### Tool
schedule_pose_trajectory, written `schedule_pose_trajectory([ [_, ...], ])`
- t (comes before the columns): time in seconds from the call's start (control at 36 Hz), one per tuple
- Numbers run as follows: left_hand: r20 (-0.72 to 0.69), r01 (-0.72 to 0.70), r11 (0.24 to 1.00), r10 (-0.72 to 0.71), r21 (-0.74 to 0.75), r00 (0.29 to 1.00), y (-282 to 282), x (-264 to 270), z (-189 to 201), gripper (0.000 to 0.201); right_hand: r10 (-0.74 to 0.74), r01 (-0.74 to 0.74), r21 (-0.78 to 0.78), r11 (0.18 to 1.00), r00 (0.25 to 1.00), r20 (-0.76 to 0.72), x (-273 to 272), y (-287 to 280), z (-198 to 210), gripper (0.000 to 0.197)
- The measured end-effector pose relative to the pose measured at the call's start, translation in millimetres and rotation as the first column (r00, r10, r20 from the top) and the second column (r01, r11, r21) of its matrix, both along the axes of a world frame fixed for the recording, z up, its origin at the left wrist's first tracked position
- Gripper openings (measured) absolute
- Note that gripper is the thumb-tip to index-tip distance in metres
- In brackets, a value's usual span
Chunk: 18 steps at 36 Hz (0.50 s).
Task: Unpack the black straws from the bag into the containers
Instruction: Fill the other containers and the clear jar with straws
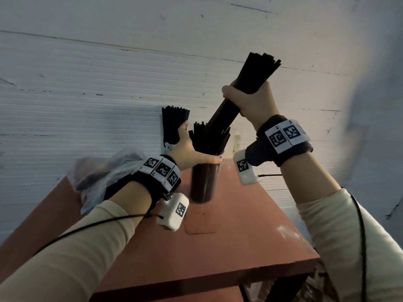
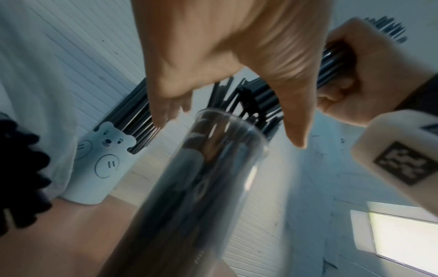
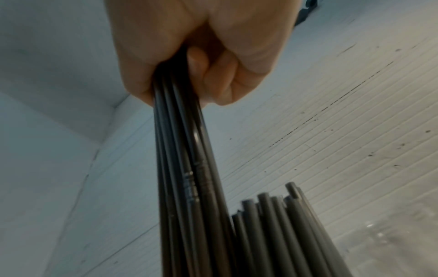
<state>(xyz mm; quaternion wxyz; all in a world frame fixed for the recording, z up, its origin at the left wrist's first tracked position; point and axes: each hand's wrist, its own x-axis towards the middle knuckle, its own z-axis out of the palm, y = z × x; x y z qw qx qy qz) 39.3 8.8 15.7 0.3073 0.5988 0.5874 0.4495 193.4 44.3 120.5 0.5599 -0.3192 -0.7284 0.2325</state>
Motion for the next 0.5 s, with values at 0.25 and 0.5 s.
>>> schedule_pose_trajectory([
  [0.25, -0.059, 0.032, 0.998, -0.036, -0.061, 0.998, 14.3, -12.0, -10.5, 0.101, -0.007, 0.038, -0.148, 0.988, 0.978, 0.208, -14.6, 34.7, -8.1, 0.019],
  [0.5, -0.047, 0.029, 1.000, -0.029, 0.006, 0.998, 15.8, -12.8, -16.3, 0.080, 0.065, 0.005, -0.168, 0.986, 0.909, 0.411, -27.9, 39.8, -33.3, 0.037],
])
